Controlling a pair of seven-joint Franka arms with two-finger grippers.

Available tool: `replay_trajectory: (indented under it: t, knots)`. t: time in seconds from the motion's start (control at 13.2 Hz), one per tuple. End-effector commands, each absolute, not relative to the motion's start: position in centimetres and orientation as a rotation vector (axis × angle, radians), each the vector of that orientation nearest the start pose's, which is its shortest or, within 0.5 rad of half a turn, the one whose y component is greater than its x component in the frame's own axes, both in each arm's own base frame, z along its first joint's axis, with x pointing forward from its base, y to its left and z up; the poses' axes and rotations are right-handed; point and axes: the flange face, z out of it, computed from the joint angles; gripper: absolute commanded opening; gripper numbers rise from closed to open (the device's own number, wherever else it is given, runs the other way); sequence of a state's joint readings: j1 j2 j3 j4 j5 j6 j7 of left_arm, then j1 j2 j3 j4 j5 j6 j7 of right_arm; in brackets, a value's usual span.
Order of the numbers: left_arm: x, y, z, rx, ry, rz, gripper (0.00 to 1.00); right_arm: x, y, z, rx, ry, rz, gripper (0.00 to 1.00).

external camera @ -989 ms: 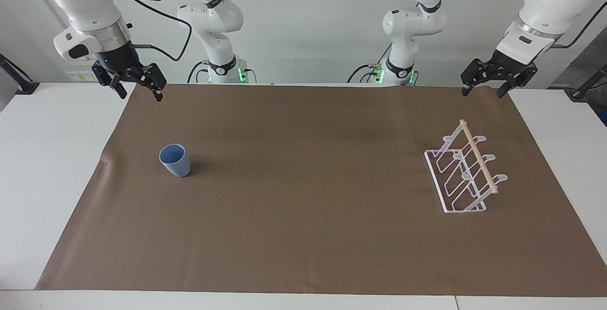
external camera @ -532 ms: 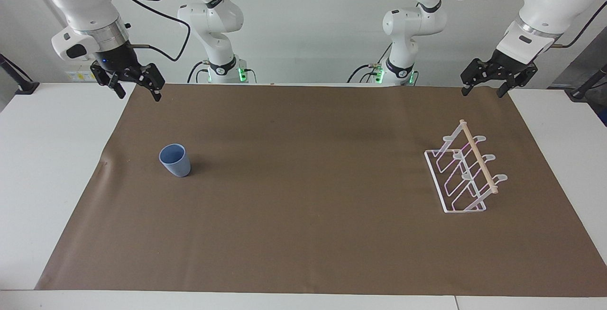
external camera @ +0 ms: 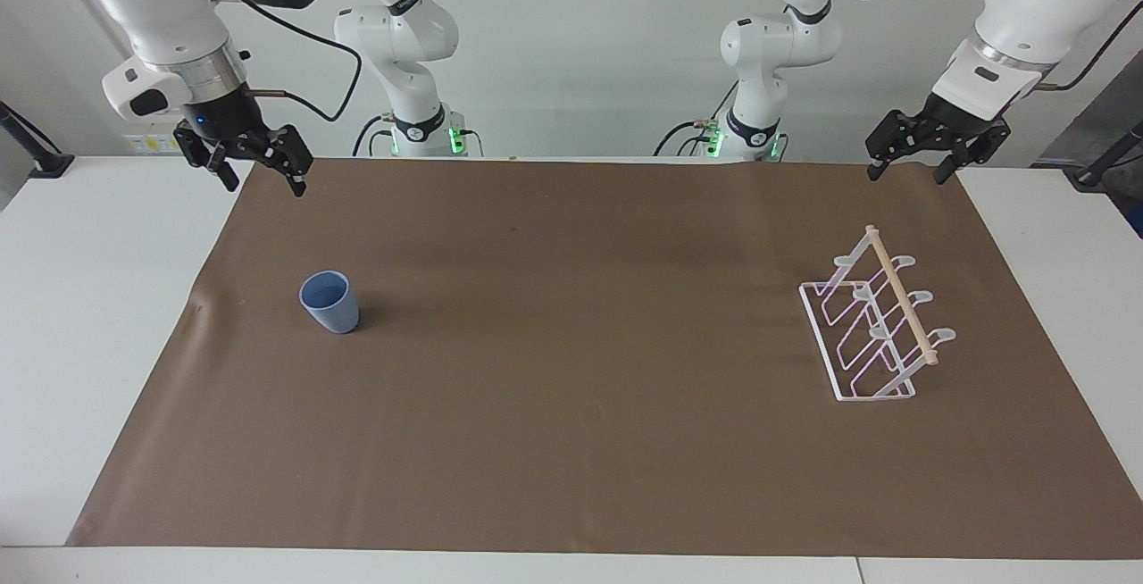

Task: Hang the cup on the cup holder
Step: 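Reach the right gripper down to the light blue cup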

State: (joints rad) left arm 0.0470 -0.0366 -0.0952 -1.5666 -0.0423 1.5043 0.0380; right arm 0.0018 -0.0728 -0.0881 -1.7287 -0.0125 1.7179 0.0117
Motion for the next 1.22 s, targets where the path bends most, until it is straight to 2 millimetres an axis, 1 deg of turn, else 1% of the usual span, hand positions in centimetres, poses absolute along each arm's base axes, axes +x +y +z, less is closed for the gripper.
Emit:
replay_trajectory:
  t: [0.0,0.3,0.46,0.61,0.68,0.91,1.14]
  knots:
    - [52.9,-3.2,64.1,-3.175,0.156,0.020,1.00,53.2,-4.6,57.1,-3.126,0.161,-0.141,1.00]
    - [52.9,-3.1,64.2,-3.173,0.151,0.020,1.00,54.0,-4.2,51.8,-3.127,0.147,-0.178,1.00]
    - [52.9,-3.1,64.2,-3.173,0.151,0.017,1.00,54.3,-4.0,49.8,-3.129,0.143,-0.175,1.00]
    - [53.0,-3.1,64.2,-3.174,0.139,0.013,1.00,54.6,-3.6,48.0,-3.131,0.129,-0.171,1.00]
    - [53.0,-3.1,64.2,-3.174,0.131,0.015,1.00,54.8,-2.9,47.3,-3.133,0.100,-0.161,1.00]
    - [53.0,-2.5,64.1,-3.159,0.137,0.015,1.00,55.3,-2.4,44.6,-3.140,0.002,-0.152,1.00]
    - [53.1,-2.9,63.7,-3.127,0.153,-0.002,1.00,55.1,-1.8,42.7,-3.141,-0.035,-0.147,1.00]
